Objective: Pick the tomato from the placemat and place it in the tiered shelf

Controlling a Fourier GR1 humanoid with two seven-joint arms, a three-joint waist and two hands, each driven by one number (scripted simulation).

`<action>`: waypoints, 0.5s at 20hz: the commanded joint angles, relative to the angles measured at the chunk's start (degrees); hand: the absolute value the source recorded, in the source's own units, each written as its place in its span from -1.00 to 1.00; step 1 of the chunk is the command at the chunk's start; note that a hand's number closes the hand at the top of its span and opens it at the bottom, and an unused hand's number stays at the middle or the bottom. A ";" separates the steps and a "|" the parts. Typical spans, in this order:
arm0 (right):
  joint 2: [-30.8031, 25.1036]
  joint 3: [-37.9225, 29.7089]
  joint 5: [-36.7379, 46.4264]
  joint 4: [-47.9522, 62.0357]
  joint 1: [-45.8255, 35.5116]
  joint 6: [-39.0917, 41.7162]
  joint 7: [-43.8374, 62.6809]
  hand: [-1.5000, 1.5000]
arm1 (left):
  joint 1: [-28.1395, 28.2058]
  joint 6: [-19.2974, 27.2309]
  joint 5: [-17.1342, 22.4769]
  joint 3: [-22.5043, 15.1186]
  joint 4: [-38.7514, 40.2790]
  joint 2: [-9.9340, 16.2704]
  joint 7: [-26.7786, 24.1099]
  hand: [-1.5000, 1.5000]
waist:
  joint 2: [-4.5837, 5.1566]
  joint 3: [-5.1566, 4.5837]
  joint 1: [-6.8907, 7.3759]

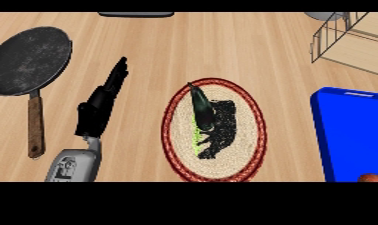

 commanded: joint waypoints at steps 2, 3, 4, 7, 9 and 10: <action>-2.00 -1.79 -4.27 7.12 -2.12 -3.17 -6.60 1.00 | -0.73 -1.06 1.04 0.92 -2.11 0.93 3.20 0.00 | -0.10 -0.01 -0.04; -0.45 -1.04 -3.86 8.88 -2.70 -4.87 -6.76 1.00 | -2.82 -0.11 0.31 1.22 3.43 0.07 -0.48 0.00 | 0.02 -0.03 -0.18; -2.85 -2.23 -5.86 9.48 -3.11 -3.05 -8.64 1.00 | -2.27 -1.05 0.96 1.66 1.85 1.01 0.57 0.00 | -0.04 -0.02 -0.17; -7.56 0.83 4.78 13.97 -0.12 -3.05 2.43 1.00 | 0.12 -1.23 0.77 0.90 0.24 0.98 -1.06 0.00 | 0.11 -0.16 0.01; -8.16 0.58 6.68 14.13 0.05 -6.68 6.19 -1.00 | 1.62 -2.46 1.89 1.58 -0.39 1.85 -1.43 0.00 | -0.06 -0.11 0.06; -7.05 1.57 7.98 15.13 -2.20 -7.31 8.76 -1.00 | -0.77 -2.96 2.19 1.74 -0.84 2.15 1.60 0.00 | -0.03 -0.08 0.18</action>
